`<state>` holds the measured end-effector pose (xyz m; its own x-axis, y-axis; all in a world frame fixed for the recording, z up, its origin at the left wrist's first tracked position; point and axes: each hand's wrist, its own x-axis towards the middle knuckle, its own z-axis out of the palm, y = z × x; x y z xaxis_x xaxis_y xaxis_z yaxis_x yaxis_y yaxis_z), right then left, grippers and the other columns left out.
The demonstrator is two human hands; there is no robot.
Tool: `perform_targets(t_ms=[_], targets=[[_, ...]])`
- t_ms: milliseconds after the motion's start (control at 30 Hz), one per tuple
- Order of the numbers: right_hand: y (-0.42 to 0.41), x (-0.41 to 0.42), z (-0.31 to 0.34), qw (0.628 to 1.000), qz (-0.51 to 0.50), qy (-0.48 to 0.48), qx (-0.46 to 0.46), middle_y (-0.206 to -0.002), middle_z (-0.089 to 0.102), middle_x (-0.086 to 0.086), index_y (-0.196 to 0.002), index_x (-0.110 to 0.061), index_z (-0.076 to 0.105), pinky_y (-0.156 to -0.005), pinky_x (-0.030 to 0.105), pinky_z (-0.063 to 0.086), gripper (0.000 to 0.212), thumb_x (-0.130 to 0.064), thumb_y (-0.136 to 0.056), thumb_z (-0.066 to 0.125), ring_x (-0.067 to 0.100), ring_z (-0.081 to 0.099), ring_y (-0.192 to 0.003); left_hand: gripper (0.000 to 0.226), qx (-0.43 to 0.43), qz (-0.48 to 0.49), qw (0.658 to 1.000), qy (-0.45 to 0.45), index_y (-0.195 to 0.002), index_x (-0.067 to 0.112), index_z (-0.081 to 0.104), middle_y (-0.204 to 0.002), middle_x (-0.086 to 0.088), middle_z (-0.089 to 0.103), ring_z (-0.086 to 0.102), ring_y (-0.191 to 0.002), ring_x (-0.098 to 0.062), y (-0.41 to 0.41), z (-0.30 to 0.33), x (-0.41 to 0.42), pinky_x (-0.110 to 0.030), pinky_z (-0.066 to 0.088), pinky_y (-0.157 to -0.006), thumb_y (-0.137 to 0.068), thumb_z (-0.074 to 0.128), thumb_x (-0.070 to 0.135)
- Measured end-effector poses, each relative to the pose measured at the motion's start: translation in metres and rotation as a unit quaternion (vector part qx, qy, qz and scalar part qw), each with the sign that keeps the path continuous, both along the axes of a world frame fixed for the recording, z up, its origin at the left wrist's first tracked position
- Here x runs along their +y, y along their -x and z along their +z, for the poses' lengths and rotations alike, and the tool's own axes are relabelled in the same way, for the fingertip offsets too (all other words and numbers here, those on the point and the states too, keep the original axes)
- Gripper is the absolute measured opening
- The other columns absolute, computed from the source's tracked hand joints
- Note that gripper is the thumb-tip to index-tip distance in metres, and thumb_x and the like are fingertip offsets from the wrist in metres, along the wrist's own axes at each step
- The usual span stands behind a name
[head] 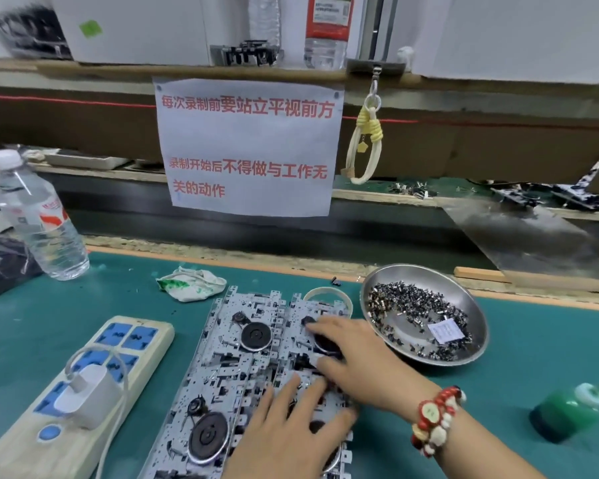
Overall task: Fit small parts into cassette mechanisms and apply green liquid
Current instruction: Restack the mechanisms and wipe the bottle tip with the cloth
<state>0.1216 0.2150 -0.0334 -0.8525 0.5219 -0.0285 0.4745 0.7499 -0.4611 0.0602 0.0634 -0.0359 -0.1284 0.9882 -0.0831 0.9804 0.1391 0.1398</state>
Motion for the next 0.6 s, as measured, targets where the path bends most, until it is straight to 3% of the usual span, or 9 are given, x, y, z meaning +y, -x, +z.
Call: perform_targets(t_ms=[67,100,167,233,333,467,533,600], targets=[[-0.014,0.015,0.004,0.996,-0.04,0.047,0.07,-0.134,0.044,-0.014,-0.133,-0.032,0.045,-0.104,0.024,0.029,0.04,-0.032,-0.093,0.049,0.007,0.036,-0.126,0.05,-0.016,0.012,1.0,0.019,-0.104,0.056,0.06,-0.101,0.012,0.071,0.071,-0.085,-0.013,0.0,0.003,0.001,-0.034,0.058,-0.058,-0.077,0.021,0.074],[-0.023,0.027,0.005,0.99,-0.08,0.05,0.101,-0.127,0.049,-0.012,-0.128,-0.03,0.051,-0.097,0.019,0.032,0.035,-0.029,-0.093,0.05,0.006,0.043,-0.119,0.06,-0.036,0.02,0.999,0.033,-0.112,0.059,0.053,-0.114,0.013,0.067,0.068,-0.097,-0.013,0.004,0.003,0.003,-0.035,0.058,-0.067,-0.078,0.008,0.079],[-0.041,0.052,0.007,0.978,-0.172,0.027,0.112,-0.119,0.056,-0.007,-0.12,-0.024,0.057,-0.089,0.019,0.037,0.028,-0.023,-0.093,0.051,0.008,0.053,-0.105,0.07,-0.028,0.013,0.999,0.023,-0.126,0.071,0.018,-0.146,0.024,0.032,0.039,-0.132,-0.009,0.01,0.006,0.008,-0.043,0.043,-0.101,-0.063,-0.007,0.087],[-0.052,0.071,0.005,0.974,-0.221,-0.002,0.048,-0.12,0.059,-0.002,-0.117,-0.021,0.058,-0.087,0.023,0.041,0.026,-0.017,-0.093,0.049,0.012,0.055,-0.097,0.068,-0.029,-0.012,0.999,0.009,-0.123,0.073,-0.004,-0.144,0.038,0.006,0.023,-0.139,-0.004,0.013,0.006,0.009,-0.056,0.034,-0.105,-0.058,0.0,0.09],[-0.056,0.086,-0.004,0.978,-0.187,-0.003,-0.092,-0.119,0.058,0.003,-0.113,-0.017,0.059,-0.083,0.023,0.042,0.022,-0.017,-0.093,0.049,0.015,0.052,-0.092,0.066,-0.127,-0.014,0.987,0.097,-0.107,0.083,-0.017,-0.126,0.048,-0.028,-0.004,-0.14,0.0,0.019,0.004,0.004,-0.049,0.012,-0.116,-0.048,0.012,0.091],[-0.056,0.094,-0.009,0.983,-0.147,0.019,-0.105,-0.096,0.056,-0.004,-0.091,-0.019,0.054,-0.082,0.024,0.043,0.005,-0.014,-0.09,0.054,0.014,0.051,-0.088,0.065,-0.179,0.001,0.981,0.071,-0.109,0.085,-0.004,-0.126,0.054,-0.018,0.005,-0.136,0.007,0.024,0.01,-0.001,-0.034,0.011,-0.117,-0.047,0.016,0.092],[-0.057,0.096,-0.011,0.985,-0.129,0.033,-0.112,-0.087,0.055,-0.007,-0.076,-0.023,0.048,-0.086,0.024,0.045,0.021,-0.007,-0.088,0.056,0.013,0.051,-0.088,0.072,-0.186,0.015,0.98,0.073,-0.111,0.083,-0.001,-0.127,0.054,-0.013,0.01,-0.135,0.007,0.022,0.015,-0.002,-0.032,0.011,-0.116,-0.042,0.014,0.098],[-0.058,0.099,-0.015,0.985,-0.114,0.024,-0.125,-0.086,0.056,-0.003,-0.068,-0.023,0.042,-0.085,0.022,0.043,0.029,-0.004,-0.088,0.053,0.013,0.052,-0.087,0.068,-0.181,0.013,0.981,0.068,-0.112,0.083,0.001,-0.129,0.053,-0.008,0.013,-0.135,0.007,0.018,0.018,-0.003,-0.031,0.012,-0.116,-0.05,0.025,0.095]])
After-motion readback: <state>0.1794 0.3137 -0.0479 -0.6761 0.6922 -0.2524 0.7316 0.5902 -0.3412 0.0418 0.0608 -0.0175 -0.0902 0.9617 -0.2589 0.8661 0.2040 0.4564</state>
